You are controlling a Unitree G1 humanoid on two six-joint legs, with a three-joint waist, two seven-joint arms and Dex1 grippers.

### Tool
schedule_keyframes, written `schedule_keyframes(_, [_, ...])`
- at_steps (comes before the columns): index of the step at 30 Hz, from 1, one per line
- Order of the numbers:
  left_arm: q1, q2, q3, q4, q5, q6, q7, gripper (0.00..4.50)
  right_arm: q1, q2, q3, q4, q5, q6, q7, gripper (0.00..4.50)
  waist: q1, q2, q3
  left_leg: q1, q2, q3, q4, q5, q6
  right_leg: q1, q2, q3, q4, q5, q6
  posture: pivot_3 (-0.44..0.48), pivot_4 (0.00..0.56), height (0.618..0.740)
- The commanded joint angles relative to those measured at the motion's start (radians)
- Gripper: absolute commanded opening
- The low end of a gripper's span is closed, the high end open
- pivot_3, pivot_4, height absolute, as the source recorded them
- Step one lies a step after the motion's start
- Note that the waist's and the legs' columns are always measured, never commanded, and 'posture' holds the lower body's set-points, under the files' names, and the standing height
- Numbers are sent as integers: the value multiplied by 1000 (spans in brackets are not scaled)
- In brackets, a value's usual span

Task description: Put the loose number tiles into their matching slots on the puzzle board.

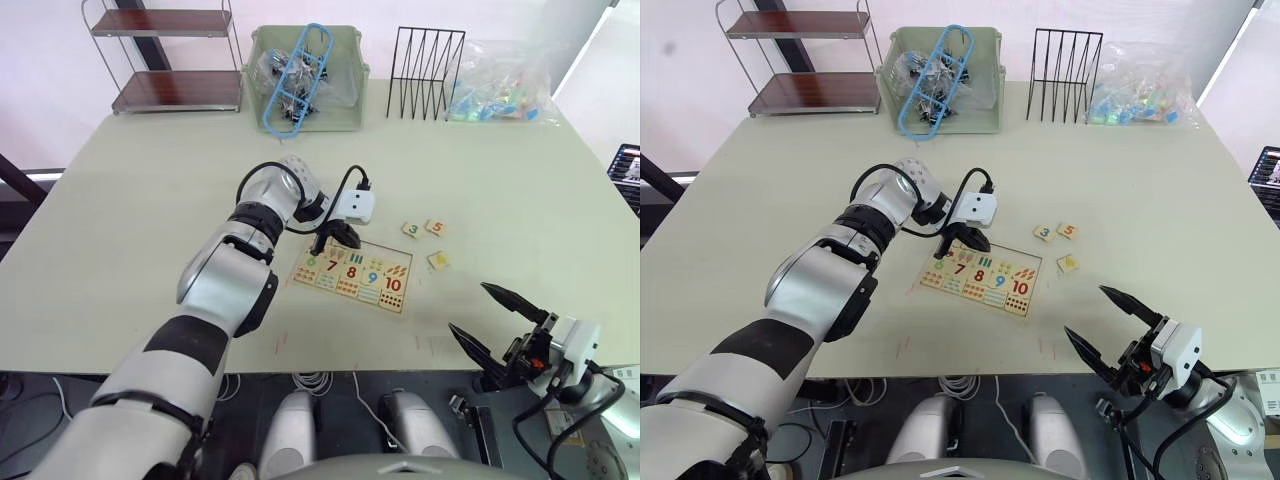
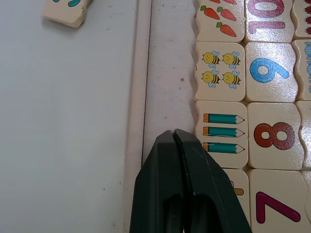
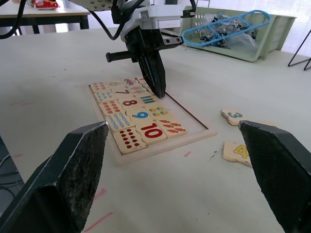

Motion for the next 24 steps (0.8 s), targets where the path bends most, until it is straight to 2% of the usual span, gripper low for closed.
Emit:
schedule_keyframes(1, [-5, 5, 2, -25, -5, -9, -9, 29, 1, -3, -7, -11, 5, -25, 1, 4500, 0, 0, 0, 0, 0, 0, 0, 0, 0, 0, 0, 0, 0, 0, 0, 0, 150, 740])
schedule_keyframes(24, [-2, 19, -7, -28, 4, 5, -31, 29, -5, -18, -13, 1, 2, -26, 15, 4500, 0, 0, 0, 0, 0, 0, 0, 0, 0, 0, 0, 0, 0, 0, 0, 0, 150, 740])
